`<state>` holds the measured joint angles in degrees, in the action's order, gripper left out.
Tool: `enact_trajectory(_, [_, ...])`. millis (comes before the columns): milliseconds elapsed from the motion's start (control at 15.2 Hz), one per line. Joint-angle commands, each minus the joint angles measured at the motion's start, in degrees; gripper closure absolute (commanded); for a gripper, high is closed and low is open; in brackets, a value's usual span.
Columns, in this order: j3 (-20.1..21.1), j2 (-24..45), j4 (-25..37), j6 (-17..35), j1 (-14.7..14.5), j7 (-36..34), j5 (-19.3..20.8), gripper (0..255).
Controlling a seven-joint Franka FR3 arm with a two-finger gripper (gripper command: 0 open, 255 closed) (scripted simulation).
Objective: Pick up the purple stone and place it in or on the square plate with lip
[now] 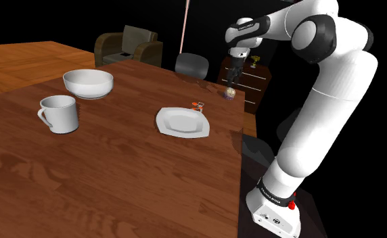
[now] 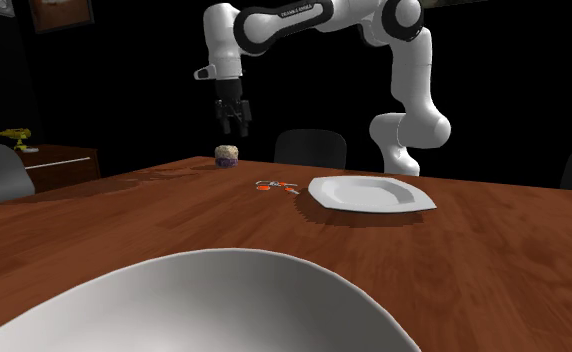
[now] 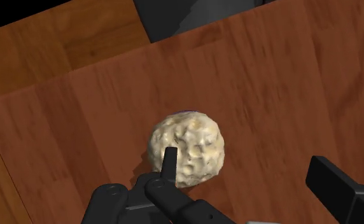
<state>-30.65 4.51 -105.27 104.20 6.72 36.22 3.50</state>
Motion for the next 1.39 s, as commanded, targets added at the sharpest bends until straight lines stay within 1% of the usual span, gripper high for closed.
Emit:
enact_trajectory(0, [-0.8,5.3,4.5,0.2,1.6,3.2,-2.8,0])
enact_trajectory(66, [-1.0,7.3,6.4,0.0,2.3,4.3,-3.9,0])
enact_trajectory(594, [-0.8,8.0,1.4,5.7,2.7,4.5,-4.2,0])
enact_trajectory(1056, [-0.8,8.0,1.4,5.7,2.7,4.5,-4.2,0])
enact_trajectory(1122, [-0.8,8.0,1.4,5.7,2.7,4.5,-4.2,255])
enact_trajectory(1320, [-0.8,8.0,1.4,5.7,2.7,4.5,-4.2,255])
